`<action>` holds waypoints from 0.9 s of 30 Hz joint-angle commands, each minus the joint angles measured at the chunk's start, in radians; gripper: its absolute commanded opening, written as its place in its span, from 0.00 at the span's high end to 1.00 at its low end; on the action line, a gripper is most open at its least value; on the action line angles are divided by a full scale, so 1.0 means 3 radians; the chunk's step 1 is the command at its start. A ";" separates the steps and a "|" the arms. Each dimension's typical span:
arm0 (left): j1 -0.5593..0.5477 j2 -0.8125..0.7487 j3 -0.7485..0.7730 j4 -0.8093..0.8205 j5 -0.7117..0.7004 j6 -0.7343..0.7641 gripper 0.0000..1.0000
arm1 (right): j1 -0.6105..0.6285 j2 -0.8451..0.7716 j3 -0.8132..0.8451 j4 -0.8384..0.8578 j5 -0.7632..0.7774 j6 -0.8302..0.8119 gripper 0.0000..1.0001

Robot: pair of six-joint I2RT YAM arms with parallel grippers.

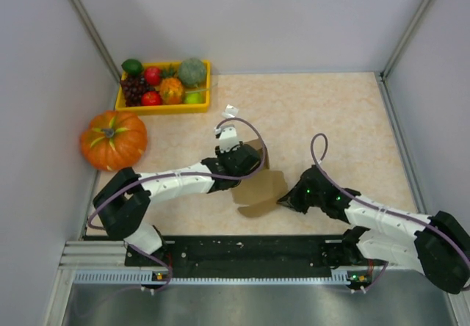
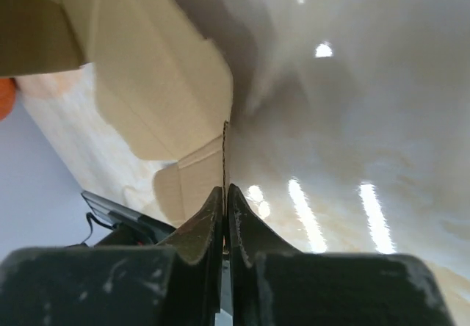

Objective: Fold the paper box

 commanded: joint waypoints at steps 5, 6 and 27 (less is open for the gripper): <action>0.0058 -0.1691 -0.0890 0.0968 0.1990 0.1668 0.14 | -0.0151 -0.0012 0.0930 -0.0855 -0.0249 -0.0287 1.00; 0.0012 -0.1997 -0.0906 0.0968 0.2275 0.2060 0.11 | -0.0167 -0.0038 0.1012 -0.0968 -0.0301 -0.0348 1.00; -0.0684 -0.0620 0.0444 -0.0381 0.1936 0.2948 0.21 | -0.0382 0.0080 0.1923 -0.2017 -0.0935 -0.0222 1.00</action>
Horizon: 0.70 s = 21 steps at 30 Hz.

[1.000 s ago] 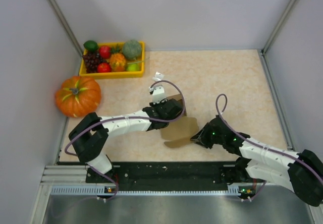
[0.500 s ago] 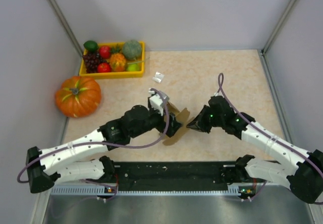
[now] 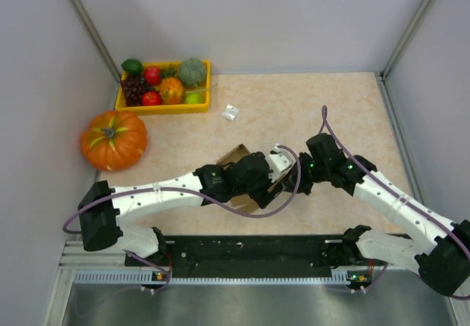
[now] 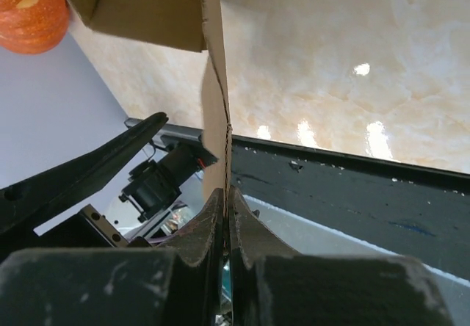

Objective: Fold the paper box

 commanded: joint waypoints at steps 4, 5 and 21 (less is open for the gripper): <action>-0.0053 0.0189 0.0359 -0.0335 -0.0291 0.0169 0.49 | -0.0098 -0.0083 0.0167 -0.0147 -0.0091 0.0108 0.99; -0.0058 0.0224 0.0446 -0.0361 -0.0363 0.0083 0.59 | -0.0154 -0.0068 0.0177 -0.0137 -0.0086 -0.0064 0.88; 0.1286 -0.0056 0.0534 -0.0622 0.0092 -0.3719 1.00 | -0.0646 -0.0968 -0.0180 0.0864 0.0012 -0.2846 0.01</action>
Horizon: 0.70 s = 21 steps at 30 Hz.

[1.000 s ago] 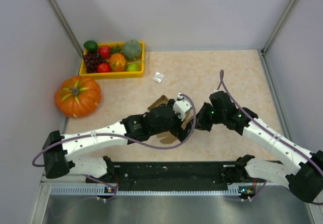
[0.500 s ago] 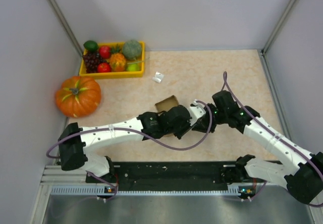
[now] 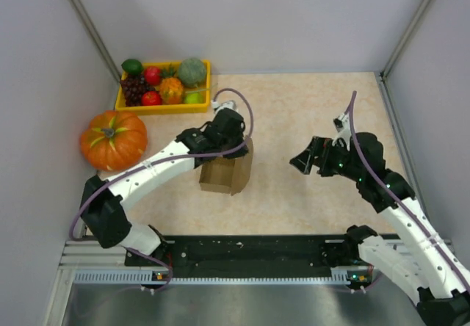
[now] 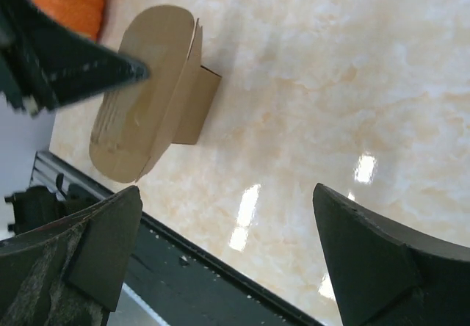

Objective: Fold the paper box

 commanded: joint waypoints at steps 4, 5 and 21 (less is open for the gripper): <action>0.0325 -0.0783 -0.0667 0.0439 -0.0114 -0.2728 1.00 | 0.1216 -0.0034 -0.0248 0.0860 0.0781 -0.0845 0.01; 0.0340 -0.0915 -0.0815 0.0500 -0.0252 -0.3044 1.00 | 0.1578 -0.0004 -0.0238 0.0922 0.0998 -0.0881 0.01; 0.0396 -0.1147 -0.0883 0.0383 -0.0622 -0.3962 1.00 | 0.2599 0.1249 0.0038 0.1807 0.3371 -0.1041 0.31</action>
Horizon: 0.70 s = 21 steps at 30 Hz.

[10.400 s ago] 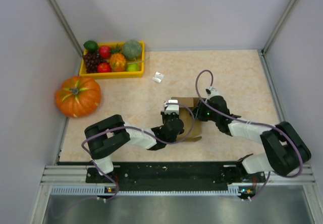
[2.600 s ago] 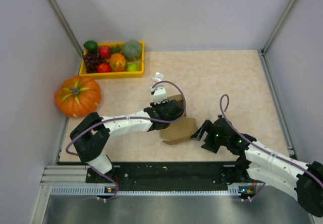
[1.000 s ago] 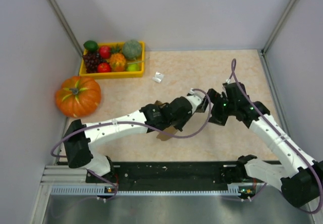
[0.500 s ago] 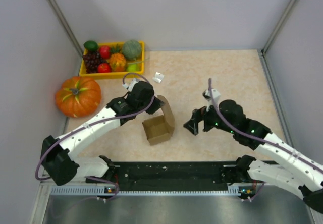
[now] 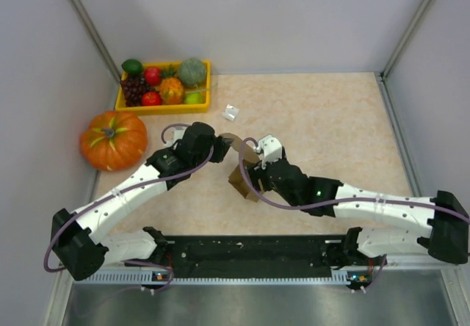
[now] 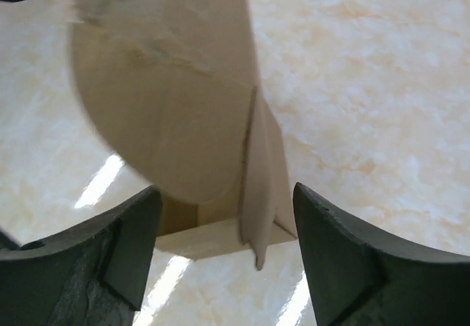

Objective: Fold the paper box

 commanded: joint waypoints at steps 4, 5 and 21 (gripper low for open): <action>0.0021 -0.0128 0.0101 0.0000 -0.0171 0.0235 0.41 | -0.0187 0.0176 -0.0009 0.0685 0.0851 -0.0067 0.77; 0.0026 -0.0230 0.0111 0.0016 -0.0304 0.0809 0.23 | -0.0280 0.0161 -0.0050 0.0711 0.0646 -0.0077 0.83; 0.0082 -0.1633 -0.2246 0.3054 0.0359 0.5058 0.02 | -0.2192 -0.0090 -0.0634 0.1647 -0.3379 -0.0189 1.00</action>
